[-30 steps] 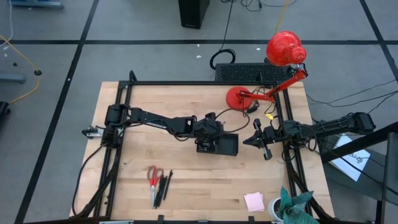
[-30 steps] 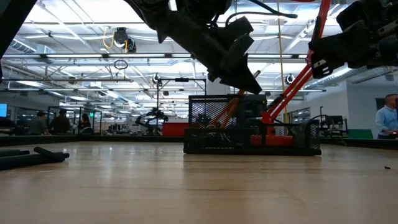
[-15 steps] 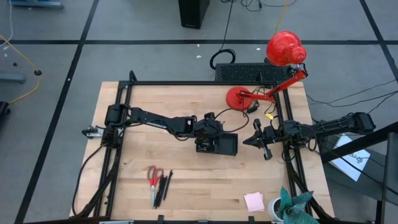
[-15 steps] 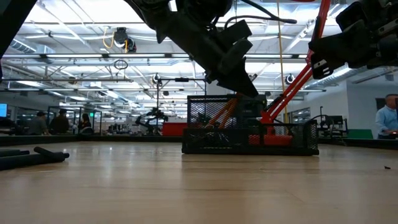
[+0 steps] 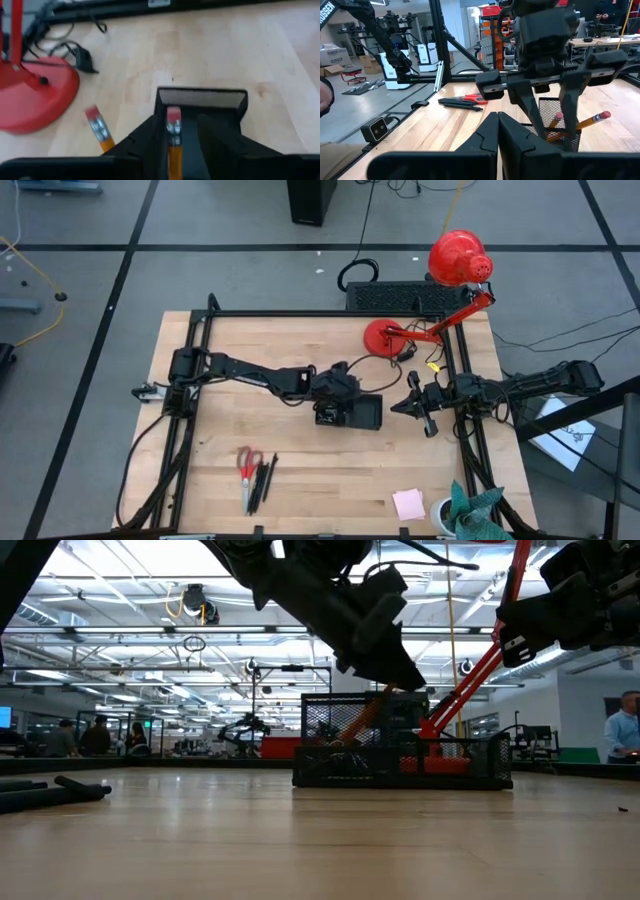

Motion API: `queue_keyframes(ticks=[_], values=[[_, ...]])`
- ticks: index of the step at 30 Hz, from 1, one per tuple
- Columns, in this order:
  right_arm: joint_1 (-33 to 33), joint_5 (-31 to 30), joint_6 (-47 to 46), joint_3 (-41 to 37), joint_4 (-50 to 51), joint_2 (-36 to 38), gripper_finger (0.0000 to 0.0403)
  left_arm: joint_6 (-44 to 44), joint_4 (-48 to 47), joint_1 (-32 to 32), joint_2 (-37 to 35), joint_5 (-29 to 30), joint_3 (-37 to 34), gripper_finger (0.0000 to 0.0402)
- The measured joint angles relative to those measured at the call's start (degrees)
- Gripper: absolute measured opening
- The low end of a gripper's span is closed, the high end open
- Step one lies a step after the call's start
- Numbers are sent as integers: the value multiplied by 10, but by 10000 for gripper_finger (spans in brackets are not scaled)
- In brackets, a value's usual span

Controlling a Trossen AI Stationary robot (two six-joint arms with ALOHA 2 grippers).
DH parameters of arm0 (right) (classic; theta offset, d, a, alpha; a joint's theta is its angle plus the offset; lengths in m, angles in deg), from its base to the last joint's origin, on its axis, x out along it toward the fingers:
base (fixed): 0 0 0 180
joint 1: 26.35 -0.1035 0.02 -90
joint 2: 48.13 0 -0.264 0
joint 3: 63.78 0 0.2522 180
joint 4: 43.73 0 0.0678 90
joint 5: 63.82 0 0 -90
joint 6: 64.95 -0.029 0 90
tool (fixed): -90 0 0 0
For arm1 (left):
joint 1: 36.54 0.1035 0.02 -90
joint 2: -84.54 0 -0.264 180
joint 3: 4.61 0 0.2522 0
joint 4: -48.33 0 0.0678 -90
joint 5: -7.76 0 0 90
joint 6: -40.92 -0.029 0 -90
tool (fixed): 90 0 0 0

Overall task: Pick and place office supplies into organizer
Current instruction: Adjust the orange pencil in the organizer bin, then put the black pen into the desk organizer

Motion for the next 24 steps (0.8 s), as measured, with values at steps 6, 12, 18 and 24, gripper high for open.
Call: queue_keyframes(ticks=[6,12,18,24], values=[[0,0,0,0,-2,0,0,-22,12,-8,-43,0,0,178],[0,0,1,0,-3,0,0,-31,-46,-39,-134,26,0,179],[0,0,2,0,0,0,0,75,-309,-115,-234,115,1,151],[0,2,0,0,0,0,0,373,-515,-210,-268,99,1,118]])
